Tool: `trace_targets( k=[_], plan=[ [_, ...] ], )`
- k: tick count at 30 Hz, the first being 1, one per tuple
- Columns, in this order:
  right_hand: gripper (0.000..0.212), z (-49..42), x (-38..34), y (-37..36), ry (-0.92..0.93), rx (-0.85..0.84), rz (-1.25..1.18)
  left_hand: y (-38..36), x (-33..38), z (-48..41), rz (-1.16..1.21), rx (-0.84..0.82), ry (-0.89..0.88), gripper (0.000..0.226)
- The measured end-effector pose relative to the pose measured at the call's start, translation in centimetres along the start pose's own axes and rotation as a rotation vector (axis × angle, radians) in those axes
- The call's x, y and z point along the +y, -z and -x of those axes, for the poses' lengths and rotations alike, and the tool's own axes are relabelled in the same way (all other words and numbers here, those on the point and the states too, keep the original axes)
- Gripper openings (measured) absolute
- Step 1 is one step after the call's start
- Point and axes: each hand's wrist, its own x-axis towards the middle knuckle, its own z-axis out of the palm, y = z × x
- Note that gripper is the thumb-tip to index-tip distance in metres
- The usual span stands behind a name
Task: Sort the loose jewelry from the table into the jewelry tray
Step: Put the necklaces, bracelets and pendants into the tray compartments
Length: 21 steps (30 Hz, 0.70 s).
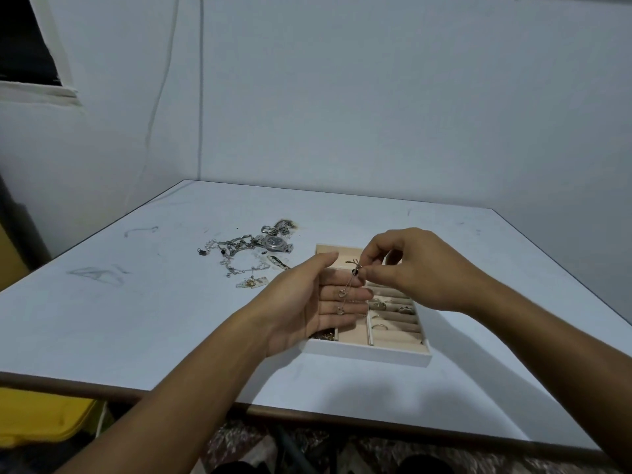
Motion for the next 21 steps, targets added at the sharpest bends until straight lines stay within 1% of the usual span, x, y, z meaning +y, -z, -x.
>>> trace_targets(
  k=[9,15,21],
  plan=[
    [0.009,1.0,0.3,-0.3,-0.002,-0.016,0.005,0.0,-0.4,0.5,-0.083,-0.011,0.02,0.058],
    [0.009,1.4,0.7,-1.0,-0.013,-0.017,-0.004,0.0,-0.3,1.1,-0.078,0.013,0.024,0.052],
    [0.007,1.5,1.0,-1.4,-0.026,-0.026,-0.015,0.2,-0.4,1.3,-0.089,0.035,0.005,0.05]
  ],
)
